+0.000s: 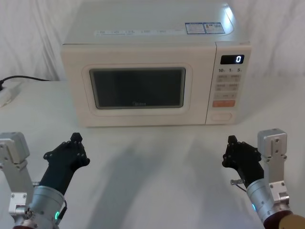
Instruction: Press the button to open the microwave door with one hand; close the microwave door with the other hand.
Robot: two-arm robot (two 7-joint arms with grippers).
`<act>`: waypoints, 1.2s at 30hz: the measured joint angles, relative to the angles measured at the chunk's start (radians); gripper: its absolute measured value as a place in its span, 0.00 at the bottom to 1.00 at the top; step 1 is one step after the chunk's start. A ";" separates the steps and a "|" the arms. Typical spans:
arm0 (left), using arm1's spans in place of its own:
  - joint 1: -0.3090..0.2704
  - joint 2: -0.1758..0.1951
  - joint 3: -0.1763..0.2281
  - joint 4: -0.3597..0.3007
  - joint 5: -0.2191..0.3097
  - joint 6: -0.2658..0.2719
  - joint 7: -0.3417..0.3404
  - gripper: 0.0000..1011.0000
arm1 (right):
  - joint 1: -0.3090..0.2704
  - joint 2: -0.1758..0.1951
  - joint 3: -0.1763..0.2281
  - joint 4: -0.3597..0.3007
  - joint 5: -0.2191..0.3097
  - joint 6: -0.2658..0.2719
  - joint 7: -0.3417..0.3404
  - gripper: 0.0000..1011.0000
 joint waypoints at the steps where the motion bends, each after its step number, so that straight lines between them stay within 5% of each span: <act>1: 0.000 0.000 0.000 0.002 -0.001 0.000 -0.002 0.00 | 0.000 0.000 0.000 0.000 0.000 0.000 0.000 0.00; 30: 0.000 0.000 0.000 0.003 -0.001 0.000 -0.003 0.00 | 0.000 0.000 0.000 0.000 0.000 0.000 0.000 0.00; 36: 0.000 0.000 0.000 0.003 -0.001 0.000 -0.003 0.13 | 0.000 0.000 0.000 0.000 0.000 0.000 0.000 0.00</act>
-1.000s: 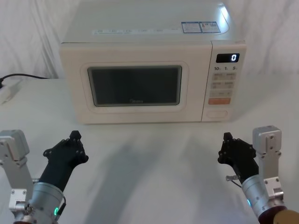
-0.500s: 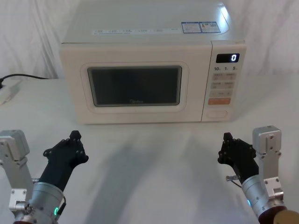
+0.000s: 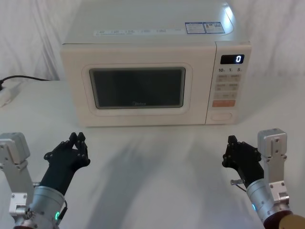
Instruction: Press the button to open the microwave door with one hand; close the microwave door with the other hand.
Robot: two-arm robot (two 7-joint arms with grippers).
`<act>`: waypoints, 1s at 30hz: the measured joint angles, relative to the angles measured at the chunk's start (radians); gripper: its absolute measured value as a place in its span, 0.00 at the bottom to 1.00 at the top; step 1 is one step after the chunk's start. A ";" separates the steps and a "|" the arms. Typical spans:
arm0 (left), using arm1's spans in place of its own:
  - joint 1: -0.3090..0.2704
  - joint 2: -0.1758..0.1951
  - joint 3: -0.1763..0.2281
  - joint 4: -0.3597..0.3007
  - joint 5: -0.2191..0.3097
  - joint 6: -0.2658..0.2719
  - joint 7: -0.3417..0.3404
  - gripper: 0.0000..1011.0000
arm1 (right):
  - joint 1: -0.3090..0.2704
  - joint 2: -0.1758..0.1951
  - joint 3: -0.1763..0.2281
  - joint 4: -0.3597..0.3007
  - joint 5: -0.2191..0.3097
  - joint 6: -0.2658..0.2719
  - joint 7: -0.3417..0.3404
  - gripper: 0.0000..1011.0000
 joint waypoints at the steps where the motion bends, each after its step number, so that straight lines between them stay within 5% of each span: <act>1: 0.000 0.000 0.000 0.000 0.000 0.000 0.000 0.17 | 0.000 0.000 0.000 0.000 0.000 0.000 0.000 0.00; 23: 0.000 0.000 0.000 0.000 0.000 0.000 0.000 0.84 | 0.000 0.000 0.000 0.000 0.000 0.000 0.000 0.00; 30: 0.000 0.000 0.000 0.000 0.000 0.000 0.000 0.99 | 0.000 0.000 0.000 0.000 0.000 0.000 0.000 0.14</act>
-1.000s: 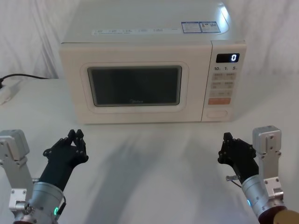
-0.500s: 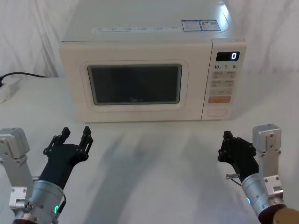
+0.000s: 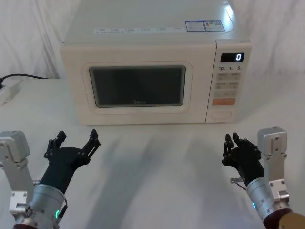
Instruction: Press the button to open the microwave door with one hand; close the microwave door with the other hand.
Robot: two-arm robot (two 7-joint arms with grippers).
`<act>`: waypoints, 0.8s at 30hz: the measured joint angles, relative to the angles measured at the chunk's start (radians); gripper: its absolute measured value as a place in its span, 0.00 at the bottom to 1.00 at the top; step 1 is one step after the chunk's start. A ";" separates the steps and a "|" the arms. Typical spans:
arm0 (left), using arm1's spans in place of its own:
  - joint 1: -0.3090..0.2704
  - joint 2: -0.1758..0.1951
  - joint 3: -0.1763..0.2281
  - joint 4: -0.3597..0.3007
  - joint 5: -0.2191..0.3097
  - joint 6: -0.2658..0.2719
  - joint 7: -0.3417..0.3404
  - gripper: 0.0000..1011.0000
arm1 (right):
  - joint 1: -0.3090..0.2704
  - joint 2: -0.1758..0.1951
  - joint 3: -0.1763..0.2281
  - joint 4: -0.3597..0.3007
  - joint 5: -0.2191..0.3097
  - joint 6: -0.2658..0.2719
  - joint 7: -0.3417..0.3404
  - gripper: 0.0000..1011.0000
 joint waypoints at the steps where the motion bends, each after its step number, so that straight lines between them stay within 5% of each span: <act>1: 0.000 0.000 0.000 0.000 0.000 0.000 0.000 0.99 | 0.000 0.000 0.000 0.000 0.000 0.000 0.000 0.17; 24: 0.000 0.000 0.000 0.000 0.000 0.000 0.000 0.99 | 0.000 0.000 0.000 0.000 0.000 0.000 0.000 0.87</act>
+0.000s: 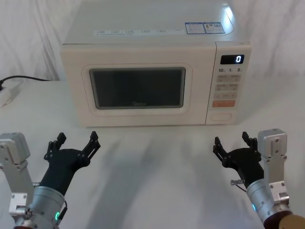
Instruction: Press the button to open the microwave door with one hand; close the microwave door with the other hand.
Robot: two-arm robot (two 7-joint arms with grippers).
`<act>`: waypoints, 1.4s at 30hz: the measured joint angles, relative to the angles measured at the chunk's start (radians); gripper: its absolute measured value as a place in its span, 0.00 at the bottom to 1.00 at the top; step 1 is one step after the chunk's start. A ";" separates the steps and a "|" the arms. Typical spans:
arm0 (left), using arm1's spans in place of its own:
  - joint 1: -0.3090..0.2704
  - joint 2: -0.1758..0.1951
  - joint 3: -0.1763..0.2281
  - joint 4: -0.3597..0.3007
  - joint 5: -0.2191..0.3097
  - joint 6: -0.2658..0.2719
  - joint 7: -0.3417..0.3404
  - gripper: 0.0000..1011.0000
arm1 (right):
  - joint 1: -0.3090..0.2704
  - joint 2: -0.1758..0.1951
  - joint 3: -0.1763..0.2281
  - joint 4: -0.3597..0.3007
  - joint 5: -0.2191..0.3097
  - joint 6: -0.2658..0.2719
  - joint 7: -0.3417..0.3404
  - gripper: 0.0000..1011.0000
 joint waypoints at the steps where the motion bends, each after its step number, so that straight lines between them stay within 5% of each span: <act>1: 0.000 0.000 0.000 0.000 0.000 0.000 0.000 0.99 | 0.000 0.000 0.000 0.000 0.000 0.000 0.000 0.91; 6: 0.000 0.000 0.000 0.000 0.000 0.000 0.000 0.99 | 0.000 0.000 0.000 0.000 0.000 0.000 0.000 0.99; 42: 0.000 0.000 0.000 0.000 0.000 0.000 0.000 0.99 | 0.000 0.000 0.000 0.000 0.000 0.000 0.000 0.99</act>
